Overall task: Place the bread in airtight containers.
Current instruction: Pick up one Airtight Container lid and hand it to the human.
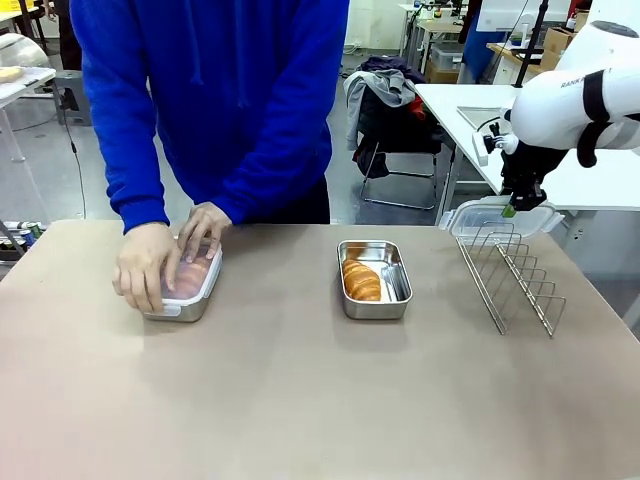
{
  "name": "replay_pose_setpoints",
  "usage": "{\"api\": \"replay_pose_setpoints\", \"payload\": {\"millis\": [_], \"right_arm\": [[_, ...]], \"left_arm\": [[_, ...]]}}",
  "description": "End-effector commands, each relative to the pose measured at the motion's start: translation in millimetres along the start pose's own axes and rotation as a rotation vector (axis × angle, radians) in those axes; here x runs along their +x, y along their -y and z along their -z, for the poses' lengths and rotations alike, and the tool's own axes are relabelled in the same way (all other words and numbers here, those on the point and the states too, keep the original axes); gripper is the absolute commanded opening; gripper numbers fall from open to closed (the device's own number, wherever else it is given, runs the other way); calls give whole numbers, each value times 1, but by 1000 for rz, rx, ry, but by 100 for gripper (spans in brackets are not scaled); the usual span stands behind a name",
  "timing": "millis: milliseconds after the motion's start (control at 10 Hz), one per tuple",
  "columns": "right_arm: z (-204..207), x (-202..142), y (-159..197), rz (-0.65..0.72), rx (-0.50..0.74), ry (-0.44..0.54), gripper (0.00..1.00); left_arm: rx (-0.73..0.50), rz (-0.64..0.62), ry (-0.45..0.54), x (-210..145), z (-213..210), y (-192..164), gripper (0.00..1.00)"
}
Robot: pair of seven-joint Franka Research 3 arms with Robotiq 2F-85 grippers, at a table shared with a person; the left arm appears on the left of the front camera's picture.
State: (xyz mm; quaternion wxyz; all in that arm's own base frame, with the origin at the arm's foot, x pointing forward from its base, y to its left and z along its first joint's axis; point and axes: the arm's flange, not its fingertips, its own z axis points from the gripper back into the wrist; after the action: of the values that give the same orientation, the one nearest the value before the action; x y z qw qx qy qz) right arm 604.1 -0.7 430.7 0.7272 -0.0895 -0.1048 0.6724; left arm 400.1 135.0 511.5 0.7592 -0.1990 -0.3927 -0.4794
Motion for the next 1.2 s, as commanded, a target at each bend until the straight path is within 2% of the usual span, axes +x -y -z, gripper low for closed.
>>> {"api": "replay_pose_setpoints", "payload": {"millis": [0, 600, 800, 1100], "right_arm": [[-4, -2, -4, -24, -27, -11, 0], [-16, -2, -11, -41, -44, -39, 0], [-63, -4, -22, -7, -57, -14, 0], [-182, 1, -64, -51, -157, 11, 0]], "left_arm": [[-2, 9, 11, 1, 0, 1, 100], [-2, 9, 11, 1, 0, 1, 100], [-2, 9, 11, 1, 0, 1, 100], [-2, 9, 11, 1, 0, 1, 100]]}}
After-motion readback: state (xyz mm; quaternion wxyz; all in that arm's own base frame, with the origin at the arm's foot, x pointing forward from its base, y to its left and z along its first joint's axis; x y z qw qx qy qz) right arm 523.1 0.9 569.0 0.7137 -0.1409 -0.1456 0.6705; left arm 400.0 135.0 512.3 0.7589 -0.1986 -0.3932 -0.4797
